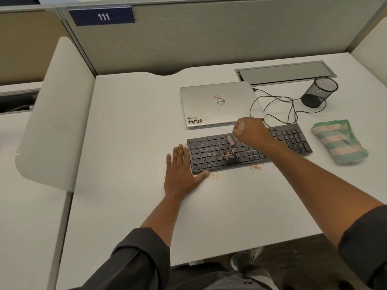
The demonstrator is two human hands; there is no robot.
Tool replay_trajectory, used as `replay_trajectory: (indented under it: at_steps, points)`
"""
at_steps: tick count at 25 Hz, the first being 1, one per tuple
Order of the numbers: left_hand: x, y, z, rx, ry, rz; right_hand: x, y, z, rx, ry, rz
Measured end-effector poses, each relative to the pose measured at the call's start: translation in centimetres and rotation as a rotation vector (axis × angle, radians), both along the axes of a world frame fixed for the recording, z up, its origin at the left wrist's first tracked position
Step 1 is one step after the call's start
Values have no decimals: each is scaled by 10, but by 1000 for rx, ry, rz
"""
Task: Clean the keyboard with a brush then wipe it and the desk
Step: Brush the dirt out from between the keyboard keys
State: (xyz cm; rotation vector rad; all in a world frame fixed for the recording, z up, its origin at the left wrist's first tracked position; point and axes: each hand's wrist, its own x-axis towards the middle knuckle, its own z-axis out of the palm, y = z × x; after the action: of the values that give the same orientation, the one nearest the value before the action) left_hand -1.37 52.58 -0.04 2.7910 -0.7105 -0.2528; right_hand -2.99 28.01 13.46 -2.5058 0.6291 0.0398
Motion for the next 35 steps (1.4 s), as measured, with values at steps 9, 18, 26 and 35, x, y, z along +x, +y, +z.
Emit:
replay_trajectory:
  at_steps: [9,18,26,35]
  points:
    - [0,-2,-3,9,-7,10,-12,3,-4,69,-97,26]
    - [3,-2,-5,31,-18,20,-20,3,-12,56,-65,14]
    - [-1,-3,-3,37,-13,35,-31,-10,-7,207,-68,89]
    - [0,-5,-4,28,-30,45,-30,12,-21,275,-67,152]
